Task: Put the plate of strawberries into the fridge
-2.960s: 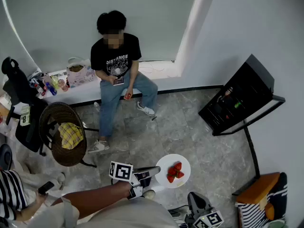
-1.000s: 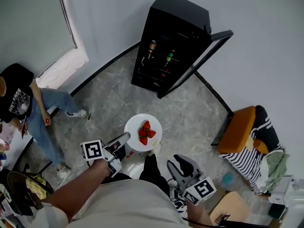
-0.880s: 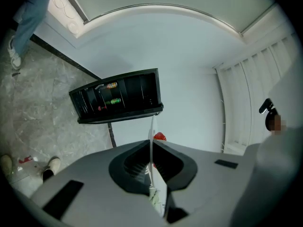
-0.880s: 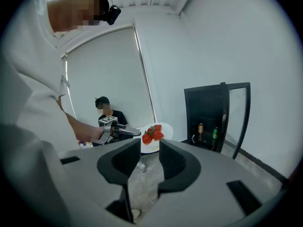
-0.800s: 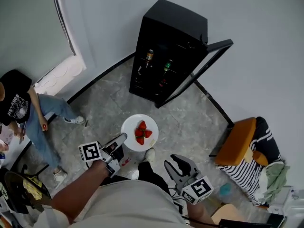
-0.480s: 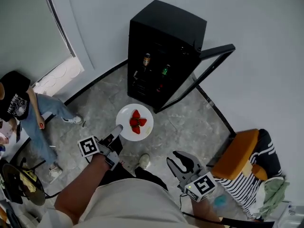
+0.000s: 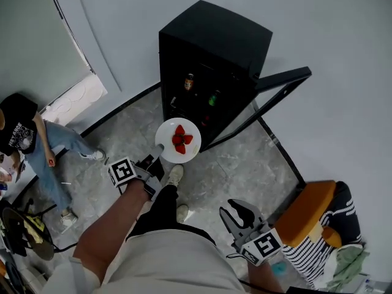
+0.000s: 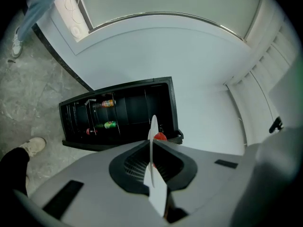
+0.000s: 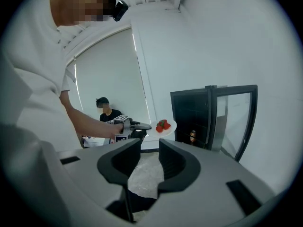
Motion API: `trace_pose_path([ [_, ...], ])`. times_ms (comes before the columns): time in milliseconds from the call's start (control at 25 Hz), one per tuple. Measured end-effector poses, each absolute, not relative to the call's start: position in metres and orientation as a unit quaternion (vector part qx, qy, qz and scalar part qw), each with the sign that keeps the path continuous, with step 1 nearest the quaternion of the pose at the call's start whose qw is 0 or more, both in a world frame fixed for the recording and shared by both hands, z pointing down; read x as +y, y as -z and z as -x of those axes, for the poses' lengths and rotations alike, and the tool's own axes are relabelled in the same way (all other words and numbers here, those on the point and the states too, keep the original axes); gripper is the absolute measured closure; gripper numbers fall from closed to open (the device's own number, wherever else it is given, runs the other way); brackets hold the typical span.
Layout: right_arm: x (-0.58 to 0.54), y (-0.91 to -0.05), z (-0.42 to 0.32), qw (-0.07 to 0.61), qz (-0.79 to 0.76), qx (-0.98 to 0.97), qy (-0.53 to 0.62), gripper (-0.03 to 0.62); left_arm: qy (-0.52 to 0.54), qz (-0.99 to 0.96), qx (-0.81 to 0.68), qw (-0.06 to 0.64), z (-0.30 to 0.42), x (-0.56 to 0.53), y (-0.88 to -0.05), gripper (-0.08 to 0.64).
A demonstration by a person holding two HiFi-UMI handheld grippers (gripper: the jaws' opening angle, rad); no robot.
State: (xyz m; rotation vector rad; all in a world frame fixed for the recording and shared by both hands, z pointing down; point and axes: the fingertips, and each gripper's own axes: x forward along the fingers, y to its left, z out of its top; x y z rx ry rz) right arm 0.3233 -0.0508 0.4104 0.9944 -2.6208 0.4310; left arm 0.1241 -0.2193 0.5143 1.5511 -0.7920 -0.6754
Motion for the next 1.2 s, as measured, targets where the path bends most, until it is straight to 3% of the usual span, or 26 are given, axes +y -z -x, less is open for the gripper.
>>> trace_pose_path([
  [640,-0.185,-0.425,-0.352,0.207,-0.396,-0.872,-0.202,0.469,0.274,-0.647,-0.384,0.599,-0.153,-0.451,-0.625,0.538],
  [1200,-0.223,-0.441,-0.363,0.224,-0.429,-0.836,-0.260,0.469,0.236,-0.621,-0.422,0.617,-0.177,-0.550,-0.696,0.538],
])
